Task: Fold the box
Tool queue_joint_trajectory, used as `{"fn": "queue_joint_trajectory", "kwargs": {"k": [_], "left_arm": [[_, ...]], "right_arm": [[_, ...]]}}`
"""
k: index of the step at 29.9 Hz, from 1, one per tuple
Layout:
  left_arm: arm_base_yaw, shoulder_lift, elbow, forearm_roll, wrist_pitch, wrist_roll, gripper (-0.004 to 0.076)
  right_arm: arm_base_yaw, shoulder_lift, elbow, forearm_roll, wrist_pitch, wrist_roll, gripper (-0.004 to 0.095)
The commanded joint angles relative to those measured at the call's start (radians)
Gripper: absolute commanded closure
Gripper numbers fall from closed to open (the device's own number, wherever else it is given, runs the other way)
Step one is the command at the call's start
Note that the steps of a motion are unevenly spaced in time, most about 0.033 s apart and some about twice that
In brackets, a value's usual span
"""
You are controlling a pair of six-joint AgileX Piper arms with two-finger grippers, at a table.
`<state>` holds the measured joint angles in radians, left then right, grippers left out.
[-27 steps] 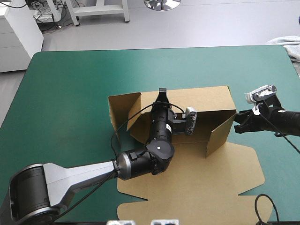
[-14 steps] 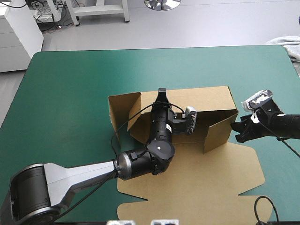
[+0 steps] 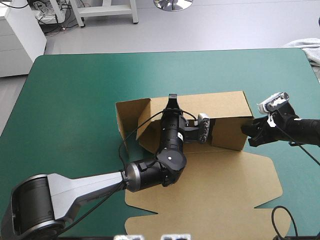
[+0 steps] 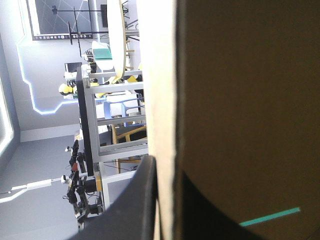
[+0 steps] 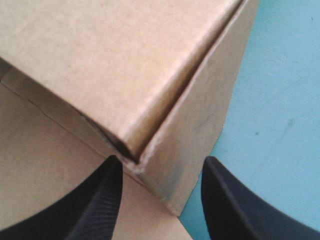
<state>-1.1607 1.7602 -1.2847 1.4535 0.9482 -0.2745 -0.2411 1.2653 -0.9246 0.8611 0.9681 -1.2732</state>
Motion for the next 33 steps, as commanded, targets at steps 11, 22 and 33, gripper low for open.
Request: {"fn": "queue_joint_trajectory", "kwargs": {"k": [11, 22, 33], "left_arm": [[-0.006, -0.028, -0.015, 0.012, -0.089, -0.065, 0.0734], [-0.006, -0.028, -0.015, 0.057, -0.083, -0.161, 0.0686], [-0.008, -0.028, -0.015, 0.135, -0.108, -0.190, 0.0260]], "right_arm": [[-0.003, 0.068, -0.027, 0.165, -0.037, -0.059, 0.0925], [-0.003, 0.068, -0.027, 0.149, -0.013, -0.046, 0.0914], [-0.003, 0.068, -0.027, 0.130, -0.033, 0.014, 0.0909]]}}
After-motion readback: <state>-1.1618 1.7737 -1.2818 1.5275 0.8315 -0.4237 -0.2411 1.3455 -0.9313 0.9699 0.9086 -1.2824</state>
